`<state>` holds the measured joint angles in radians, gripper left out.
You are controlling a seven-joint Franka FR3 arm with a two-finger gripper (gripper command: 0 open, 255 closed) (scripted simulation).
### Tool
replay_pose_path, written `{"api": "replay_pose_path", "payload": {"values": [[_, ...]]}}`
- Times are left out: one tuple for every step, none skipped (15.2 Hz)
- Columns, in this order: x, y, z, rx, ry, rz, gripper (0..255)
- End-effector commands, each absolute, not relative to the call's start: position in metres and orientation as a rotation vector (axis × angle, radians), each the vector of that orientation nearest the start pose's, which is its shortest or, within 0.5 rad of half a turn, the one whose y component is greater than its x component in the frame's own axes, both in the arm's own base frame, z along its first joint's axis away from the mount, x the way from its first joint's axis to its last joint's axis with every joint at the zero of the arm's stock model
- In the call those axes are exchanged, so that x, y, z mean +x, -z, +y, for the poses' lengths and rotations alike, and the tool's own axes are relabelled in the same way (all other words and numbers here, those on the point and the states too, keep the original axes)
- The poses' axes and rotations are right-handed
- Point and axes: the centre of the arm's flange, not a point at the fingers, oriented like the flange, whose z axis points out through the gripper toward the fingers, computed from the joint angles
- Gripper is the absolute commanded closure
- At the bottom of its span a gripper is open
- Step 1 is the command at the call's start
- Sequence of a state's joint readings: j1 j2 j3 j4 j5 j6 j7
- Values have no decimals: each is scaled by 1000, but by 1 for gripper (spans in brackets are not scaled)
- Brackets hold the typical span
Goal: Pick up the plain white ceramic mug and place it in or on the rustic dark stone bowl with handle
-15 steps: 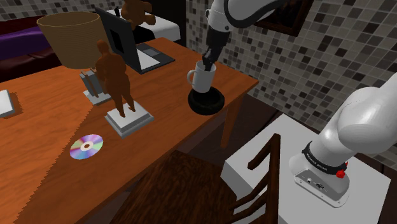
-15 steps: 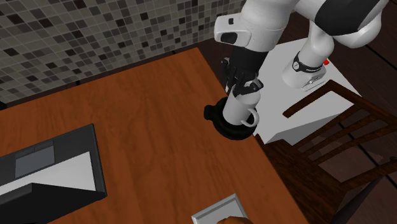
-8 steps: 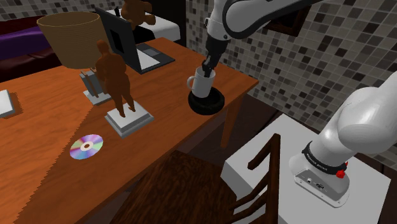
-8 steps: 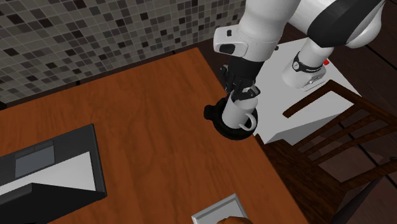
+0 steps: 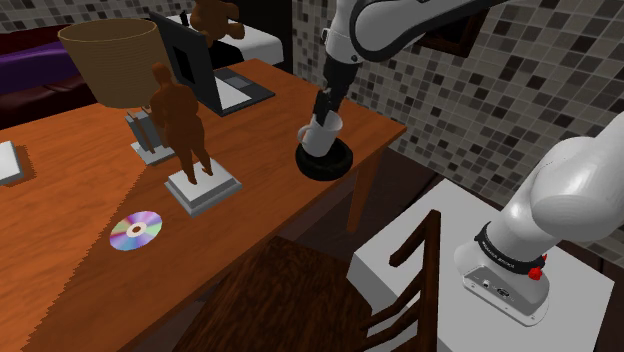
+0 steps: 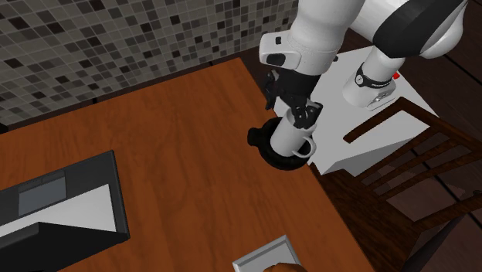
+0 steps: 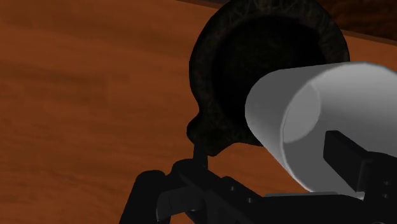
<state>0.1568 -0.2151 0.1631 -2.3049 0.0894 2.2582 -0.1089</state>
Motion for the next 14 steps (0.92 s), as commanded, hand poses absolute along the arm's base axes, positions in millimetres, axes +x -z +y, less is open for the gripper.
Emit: {"api": "replay_pose_path", "payload": {"values": [[466, -448, 159, -3021, 249, -576, 0], [466, -448, 159, -3021, 249, -576, 0], [464, -461, 158, -3021, 249, -576, 0], [462, -474, 157, -3021, 249, -576, 0], [460, -487, 156, -3021, 249, -576, 0], [459, -498, 155, -3021, 249, -576, 0], [459, -498, 155, -3021, 249, -576, 0], [459, -498, 155, -3021, 249, -576, 0], [459, -498, 155, -3021, 249, -576, 0], [459, -498, 155, -3021, 249, -576, 0], [459, -498, 155, -3021, 249, -576, 0], [459, -498, 155, -3021, 249, -576, 0], [459, -498, 155, -3021, 249, -576, 0], [459, -498, 155, -3021, 249, -576, 0]]}}
